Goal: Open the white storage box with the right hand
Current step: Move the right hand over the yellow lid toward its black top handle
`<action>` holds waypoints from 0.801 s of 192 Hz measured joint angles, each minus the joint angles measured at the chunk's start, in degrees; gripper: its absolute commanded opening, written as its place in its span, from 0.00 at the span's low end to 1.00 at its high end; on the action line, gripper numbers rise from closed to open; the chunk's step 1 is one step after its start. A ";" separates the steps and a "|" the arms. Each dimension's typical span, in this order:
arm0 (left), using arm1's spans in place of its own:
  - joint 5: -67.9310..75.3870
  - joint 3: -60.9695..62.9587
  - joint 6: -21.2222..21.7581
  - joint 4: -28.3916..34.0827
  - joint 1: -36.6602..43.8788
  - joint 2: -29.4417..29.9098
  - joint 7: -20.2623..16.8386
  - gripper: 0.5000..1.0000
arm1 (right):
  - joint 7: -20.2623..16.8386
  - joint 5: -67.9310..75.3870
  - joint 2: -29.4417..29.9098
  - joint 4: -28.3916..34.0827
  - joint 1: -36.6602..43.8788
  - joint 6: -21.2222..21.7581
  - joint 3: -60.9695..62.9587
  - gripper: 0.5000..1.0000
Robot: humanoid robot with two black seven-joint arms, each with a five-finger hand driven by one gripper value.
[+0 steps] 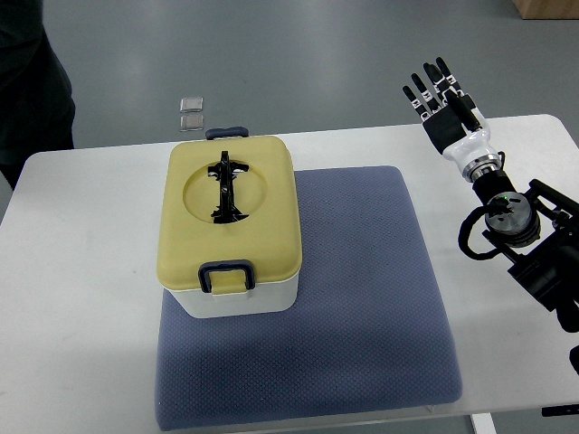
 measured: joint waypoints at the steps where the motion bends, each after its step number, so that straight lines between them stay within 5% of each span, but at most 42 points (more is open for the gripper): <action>1: 0.00 -0.01 0.00 0.00 0.00 0.00 0.00 1.00 | 0.00 0.00 0.00 0.00 0.00 0.00 0.00 0.86; 89: 0.00 -0.07 0.10 0.03 -0.01 0.00 0.00 1.00 | -0.05 -1.95 -0.79 0.08 0.49 0.08 -0.33 0.86; 154: -0.01 -0.08 0.02 -0.08 0.01 0.00 -0.05 1.00 | -0.07 -26.96 -2.65 0.13 8.14 1.60 -0.74 0.86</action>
